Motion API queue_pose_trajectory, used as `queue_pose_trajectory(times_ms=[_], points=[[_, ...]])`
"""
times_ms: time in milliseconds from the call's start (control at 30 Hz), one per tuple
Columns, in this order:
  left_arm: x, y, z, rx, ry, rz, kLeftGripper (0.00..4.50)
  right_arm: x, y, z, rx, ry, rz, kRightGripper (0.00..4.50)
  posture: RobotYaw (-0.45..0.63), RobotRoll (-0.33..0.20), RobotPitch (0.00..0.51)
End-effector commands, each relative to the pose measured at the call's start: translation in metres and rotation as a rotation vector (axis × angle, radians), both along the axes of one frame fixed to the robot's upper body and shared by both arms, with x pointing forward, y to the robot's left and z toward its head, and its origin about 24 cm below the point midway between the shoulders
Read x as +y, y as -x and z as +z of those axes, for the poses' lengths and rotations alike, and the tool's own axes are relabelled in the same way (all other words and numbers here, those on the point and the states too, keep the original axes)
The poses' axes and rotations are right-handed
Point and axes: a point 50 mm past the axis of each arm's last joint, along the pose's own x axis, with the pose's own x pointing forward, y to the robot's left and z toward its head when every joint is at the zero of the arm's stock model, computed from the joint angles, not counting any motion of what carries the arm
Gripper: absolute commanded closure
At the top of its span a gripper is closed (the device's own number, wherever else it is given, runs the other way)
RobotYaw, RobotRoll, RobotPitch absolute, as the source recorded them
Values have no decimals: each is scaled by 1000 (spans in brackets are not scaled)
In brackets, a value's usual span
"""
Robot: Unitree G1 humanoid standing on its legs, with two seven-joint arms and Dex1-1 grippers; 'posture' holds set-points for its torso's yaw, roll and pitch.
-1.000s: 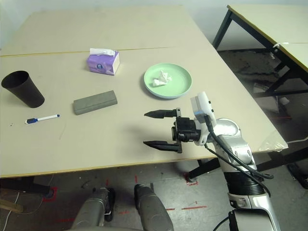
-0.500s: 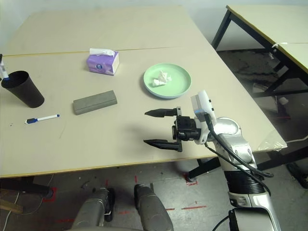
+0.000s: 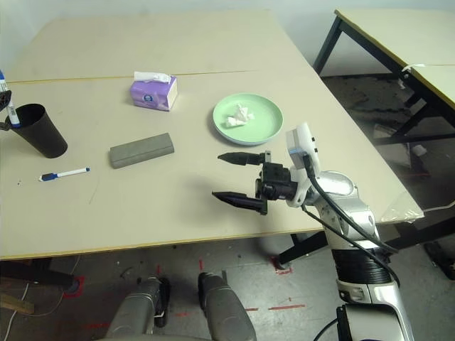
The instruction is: Organize and tidy the items on the table.
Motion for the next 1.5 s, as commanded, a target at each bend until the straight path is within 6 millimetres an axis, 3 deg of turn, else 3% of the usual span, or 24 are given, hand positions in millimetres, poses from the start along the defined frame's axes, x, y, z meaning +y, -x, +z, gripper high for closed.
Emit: queue_pose_trajectory(times_ms=[33, 800, 1200, 1300, 1500], points=[[-3, -1, -4, 18, -8, -12, 4231, -1, -1, 2, 1, -11, -41, 0, -108, 0, 185], [-3, 0, -14, 9, 4, 4, 4231, -2, -4, 2, 31, -10, -97, 0, -107, 0, 179], [0, 3, -10, -9, 0, 8, 108, -1, -3, 2, 27, -6, -76, 0, -101, 0, 173], [0, 4, -8, -10, -2, -3, 47, 0, -4, 3, 25, -7, -70, 0, -99, 0, 173], [3, 19, 1, 49, -31, -211, 47, -1, -5, 3, 24, -9, -67, 0, -92, 0, 175]])
